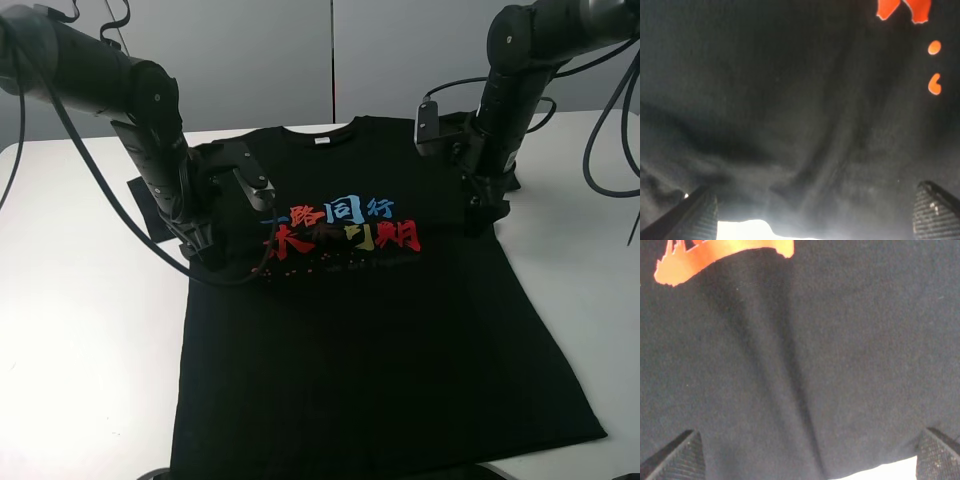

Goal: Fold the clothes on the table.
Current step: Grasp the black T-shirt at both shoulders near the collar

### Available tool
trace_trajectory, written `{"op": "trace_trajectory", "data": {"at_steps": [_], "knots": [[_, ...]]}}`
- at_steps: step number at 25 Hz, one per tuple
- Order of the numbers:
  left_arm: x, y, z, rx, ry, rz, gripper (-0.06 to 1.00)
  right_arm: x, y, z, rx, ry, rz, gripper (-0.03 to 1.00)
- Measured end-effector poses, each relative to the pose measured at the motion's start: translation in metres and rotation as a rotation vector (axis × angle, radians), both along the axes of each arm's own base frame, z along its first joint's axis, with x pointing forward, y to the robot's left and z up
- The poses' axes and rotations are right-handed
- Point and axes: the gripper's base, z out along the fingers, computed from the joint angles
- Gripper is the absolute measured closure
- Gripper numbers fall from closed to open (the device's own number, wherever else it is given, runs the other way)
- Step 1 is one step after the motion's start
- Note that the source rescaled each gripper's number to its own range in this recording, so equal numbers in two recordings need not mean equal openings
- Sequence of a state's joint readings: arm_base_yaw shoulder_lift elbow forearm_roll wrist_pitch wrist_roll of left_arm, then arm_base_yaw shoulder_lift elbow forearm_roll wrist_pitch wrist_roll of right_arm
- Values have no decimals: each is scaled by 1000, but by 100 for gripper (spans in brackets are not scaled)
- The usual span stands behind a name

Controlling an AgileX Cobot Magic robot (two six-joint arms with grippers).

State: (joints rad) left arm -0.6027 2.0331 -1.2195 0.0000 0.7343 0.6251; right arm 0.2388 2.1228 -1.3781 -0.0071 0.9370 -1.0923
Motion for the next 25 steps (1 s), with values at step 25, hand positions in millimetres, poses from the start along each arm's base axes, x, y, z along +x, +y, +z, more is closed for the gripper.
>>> {"op": "trace_trajectory", "data": {"at_steps": [25], "knots": [[1, -1, -1, -8, -13, -6, -6, -22, -8, -26, -45, -24, 37, 4]]}}
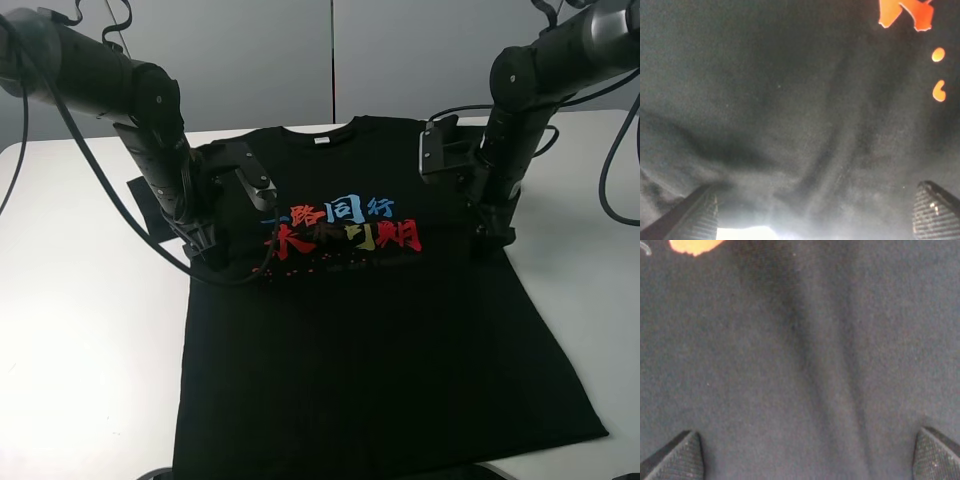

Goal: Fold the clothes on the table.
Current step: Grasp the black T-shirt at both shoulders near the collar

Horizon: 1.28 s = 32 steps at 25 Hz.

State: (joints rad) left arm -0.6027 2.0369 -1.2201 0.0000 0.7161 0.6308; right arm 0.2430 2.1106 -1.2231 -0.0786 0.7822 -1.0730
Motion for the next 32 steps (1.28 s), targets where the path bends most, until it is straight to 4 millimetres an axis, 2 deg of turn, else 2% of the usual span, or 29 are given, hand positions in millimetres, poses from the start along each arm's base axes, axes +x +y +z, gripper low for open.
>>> {"op": "trace_trajectory", "data": {"at_steps": [10, 27, 29, 32], "knots": [[-1, -1, 0, 4, 0, -36, -6, 2, -3, 2, -38, -25, 46, 4], [-5, 2, -1, 48, 34, -212, -6, 3, -4, 2, -40, -31, 41, 4], [-5, 1, -4, 53, 42, -213, -6, 3, -4, 2, -40, -31, 39, 4], [-5, 2, -21, 74, 80, -214, -6, 3, -4, 2, -40, -31, 39, 4]]}}
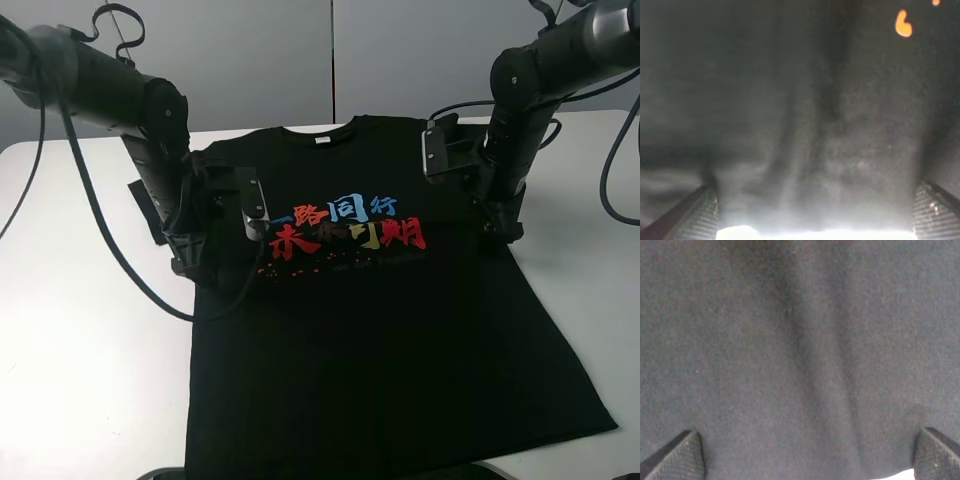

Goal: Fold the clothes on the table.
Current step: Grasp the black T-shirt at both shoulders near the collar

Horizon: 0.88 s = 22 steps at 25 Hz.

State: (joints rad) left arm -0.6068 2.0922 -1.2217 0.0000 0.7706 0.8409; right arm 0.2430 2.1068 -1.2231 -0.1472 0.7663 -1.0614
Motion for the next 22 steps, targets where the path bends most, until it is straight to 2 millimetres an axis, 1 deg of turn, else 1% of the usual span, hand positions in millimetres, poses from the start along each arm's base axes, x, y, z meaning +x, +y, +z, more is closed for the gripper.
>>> {"op": "trace_trajectory", "data": {"at_steps": [2, 11, 13, 14, 16, 19, 21, 22], "knots": [[1, -1, -4, 7, 3, -4, -5, 0, 0, 0, 0, -4, 0, 4], [2, -1, -4, 6, 1, -3, -5, 1, 0, 0, 0, -8, 0, 4], [2, -1, -5, 7, -2, -4, -3, 1, 0, 0, -2, -7, 1, 4], [3, -2, -5, 5, -7, -6, 1, 1, 0, 0, -2, -7, 1, 4], [4, -2, -5, 4, -22, -14, 14, 1, 0, 0, -2, -7, 1, 4], [5, -2, -5, 0, -28, -12, 38, 1, 0, 0, -1, -7, -1, 4], [5, -2, -5, 0, -28, -14, 45, 1, 0, 0, -1, -7, -1, 4], [5, -2, -5, 0, -28, -14, 44, 1, 0, 0, -1, -7, -1, 4]]}}
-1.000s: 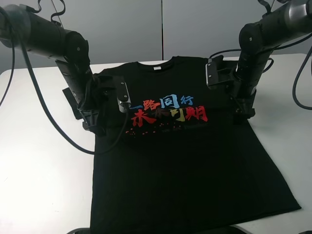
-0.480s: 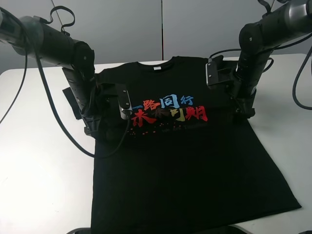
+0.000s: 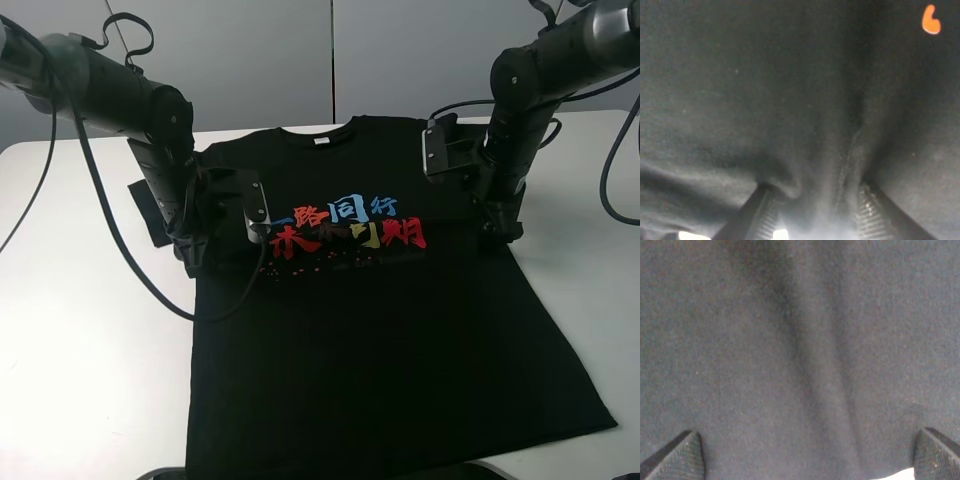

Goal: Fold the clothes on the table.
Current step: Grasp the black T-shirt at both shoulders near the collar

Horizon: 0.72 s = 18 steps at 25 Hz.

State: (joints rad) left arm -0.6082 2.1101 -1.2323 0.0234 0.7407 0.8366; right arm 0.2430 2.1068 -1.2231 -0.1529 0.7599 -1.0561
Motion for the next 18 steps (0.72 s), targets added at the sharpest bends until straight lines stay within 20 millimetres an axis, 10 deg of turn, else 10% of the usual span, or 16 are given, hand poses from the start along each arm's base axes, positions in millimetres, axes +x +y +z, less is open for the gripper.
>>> {"op": "trace_trajectory", "data": {"at_steps": [8, 14, 18], "knots": [[1, -1, 0, -4, -9, -2, 35, 0, 0, 0, 1, 0, -1, 4], [1, -1, 0, -4, -8, -2, 86, 0, 0, 0, 4, 1, -4, 12], [1, 0, 0, -3, -11, -4, 94, 0, 0, 0, 5, 1, -5, 24]]}}
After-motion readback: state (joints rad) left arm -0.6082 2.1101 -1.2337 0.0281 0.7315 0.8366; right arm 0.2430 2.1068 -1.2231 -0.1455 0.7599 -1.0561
